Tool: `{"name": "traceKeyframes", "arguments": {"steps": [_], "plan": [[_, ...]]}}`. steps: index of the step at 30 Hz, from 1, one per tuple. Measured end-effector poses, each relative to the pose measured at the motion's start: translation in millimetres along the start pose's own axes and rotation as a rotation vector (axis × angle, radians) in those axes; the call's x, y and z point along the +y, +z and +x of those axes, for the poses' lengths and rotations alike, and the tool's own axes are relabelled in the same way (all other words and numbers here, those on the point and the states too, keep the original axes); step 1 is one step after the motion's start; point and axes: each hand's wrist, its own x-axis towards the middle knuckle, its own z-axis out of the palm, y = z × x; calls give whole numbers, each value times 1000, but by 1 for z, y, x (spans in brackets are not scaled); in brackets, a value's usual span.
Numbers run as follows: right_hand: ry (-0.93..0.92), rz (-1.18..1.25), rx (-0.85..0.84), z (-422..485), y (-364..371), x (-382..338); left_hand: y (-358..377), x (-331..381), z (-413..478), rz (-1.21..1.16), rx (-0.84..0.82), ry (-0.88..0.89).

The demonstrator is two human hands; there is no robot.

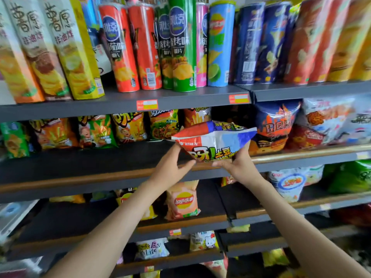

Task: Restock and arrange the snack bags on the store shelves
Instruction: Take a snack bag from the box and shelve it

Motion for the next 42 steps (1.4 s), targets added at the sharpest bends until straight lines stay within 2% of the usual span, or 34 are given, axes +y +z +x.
{"name": "traceKeyframes", "arguments": {"steps": [4, 9, 14, 18, 21, 25, 28, 33, 37, 39, 42], "plan": [[0, -57, -41, 31, -12, 30, 26, -16, 30, 24, -18, -65], [47, -3, -156, 63, -17, 54, 51, -32, 60, -26, 0, -225], [32, 5, -25, 88, -8, 77, 64, -26, 94, -89, 100, -335], [73, -69, 71, 113, -3, 83, 71, -21, 112, 83, 158, -398], [3, -283, 22, 131, 1, 88, 75, -23, 119, 285, 75, -307], [-58, -641, -206, 141, 12, 98, 80, -34, 124, 391, -149, -250], [-33, -762, -193, 148, 18, 101, 81, -39, 127, 446, -185, -273], [-17, -834, -170, 148, 24, 100, 81, -38, 128, 561, -141, -276], [-58, -901, -133, 128, 32, 92, 84, -45, 101, 533, -80, -250], [-69, -919, -116, 113, 42, 86, 77, -52, 83, 476, -8, -245], [-160, -756, 52, 85, 66, 70, 58, -58, 47, 439, 159, -179]]}}
